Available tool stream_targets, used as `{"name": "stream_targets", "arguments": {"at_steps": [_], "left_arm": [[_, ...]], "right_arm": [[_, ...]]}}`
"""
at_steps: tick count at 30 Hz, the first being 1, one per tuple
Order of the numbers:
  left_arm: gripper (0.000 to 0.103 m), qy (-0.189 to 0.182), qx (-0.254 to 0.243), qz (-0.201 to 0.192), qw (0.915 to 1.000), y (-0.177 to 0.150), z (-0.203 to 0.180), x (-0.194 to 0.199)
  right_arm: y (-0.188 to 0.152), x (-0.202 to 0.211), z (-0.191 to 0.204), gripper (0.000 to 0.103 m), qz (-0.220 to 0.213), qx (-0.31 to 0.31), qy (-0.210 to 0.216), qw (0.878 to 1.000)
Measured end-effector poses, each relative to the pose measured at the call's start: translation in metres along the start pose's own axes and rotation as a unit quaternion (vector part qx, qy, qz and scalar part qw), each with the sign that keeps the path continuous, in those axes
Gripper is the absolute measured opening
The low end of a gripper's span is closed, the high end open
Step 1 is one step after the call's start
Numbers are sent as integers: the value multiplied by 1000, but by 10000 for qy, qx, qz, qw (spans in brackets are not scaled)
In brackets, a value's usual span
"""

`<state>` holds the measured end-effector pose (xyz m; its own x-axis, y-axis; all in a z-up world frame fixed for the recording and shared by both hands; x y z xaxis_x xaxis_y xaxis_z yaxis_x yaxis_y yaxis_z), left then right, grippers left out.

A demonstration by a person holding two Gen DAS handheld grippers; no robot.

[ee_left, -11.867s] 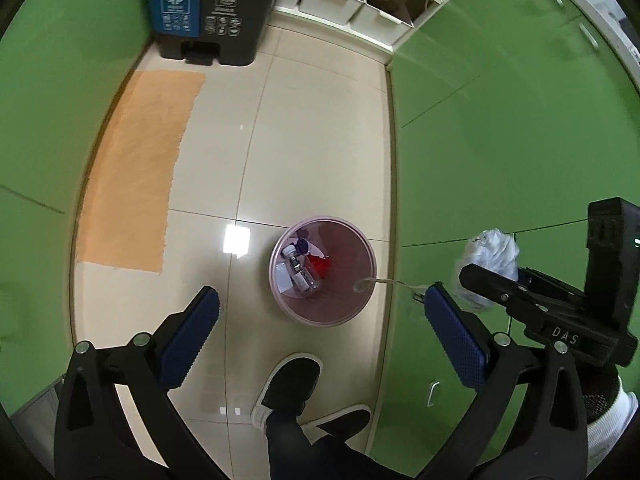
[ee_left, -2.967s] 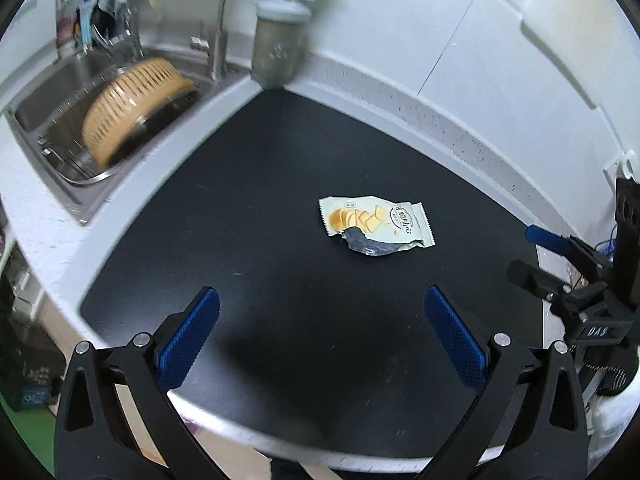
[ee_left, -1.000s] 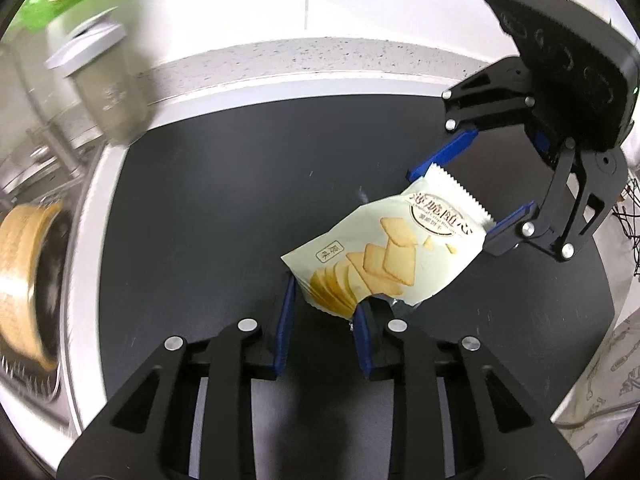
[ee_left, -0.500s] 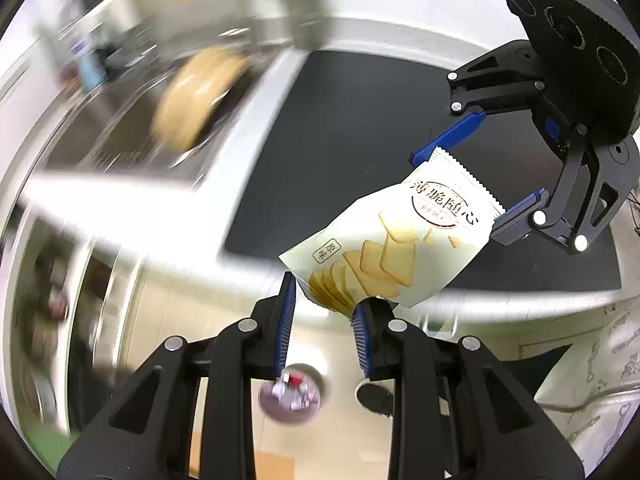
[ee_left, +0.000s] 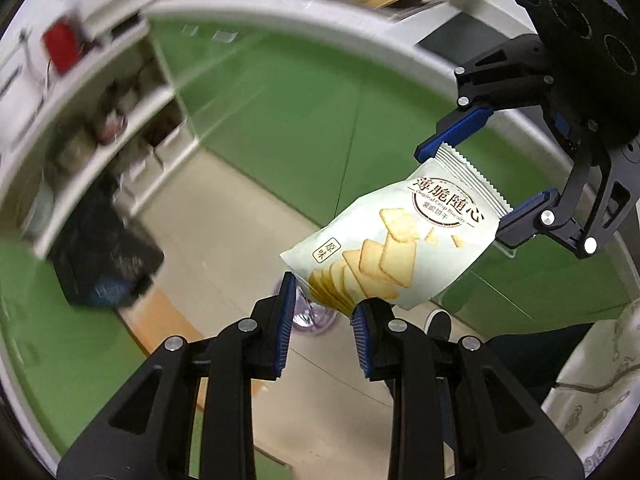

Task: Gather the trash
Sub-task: 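Carry the chip bag with both tools over the pink wastebasket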

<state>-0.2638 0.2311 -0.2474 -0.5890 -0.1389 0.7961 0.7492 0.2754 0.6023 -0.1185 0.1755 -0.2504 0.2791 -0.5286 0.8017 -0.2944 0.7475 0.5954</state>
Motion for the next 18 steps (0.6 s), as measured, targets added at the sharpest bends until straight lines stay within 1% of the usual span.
{"name": "stream_targets", "arguments": {"at_steps": [2,5,7,10,11,13,16,18], "left_arm": [[27,-32,167,70,9998,-27,14,-12],[27,-122,377,224,9990,-64,36,-49],[27,-198,541,325,9978,-93,50,-83],[27,-284,694,426,9963,-129,64,-132],[27,-310,753,453,9956,-144,68,-151],[27,-362,898,507,9940,-175,77,-192],[27,-414,975,604,9925,-206,80,-236],[30,-410,1077,638,9913,-226,83,-268]], "right_arm": [[-7,-35,-2,57,162,-59,102,9998],[-27,-87,-5,57,412,-124,189,9989],[-43,-123,-10,57,527,-248,236,9980],[-76,-172,-19,58,664,-393,267,9967],[-92,-196,-25,58,719,-453,257,9960],[-117,-227,-30,58,796,-531,244,9951],[-157,-272,-43,58,939,-613,249,9934],[-181,-299,-52,60,1003,-655,213,9926]]}}
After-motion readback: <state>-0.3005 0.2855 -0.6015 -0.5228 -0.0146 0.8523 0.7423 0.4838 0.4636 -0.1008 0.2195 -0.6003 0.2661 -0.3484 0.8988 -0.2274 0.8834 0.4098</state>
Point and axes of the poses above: each gripper's, at about its wrist camera, not at the fingertips, and x roughly against the way its jaws point, z to its left, y to its top, the point moved 5 cm from there along -x, roughly the way its jaws point, and after that the axes turned 15 degrees about -z, right-handed, at the moved point
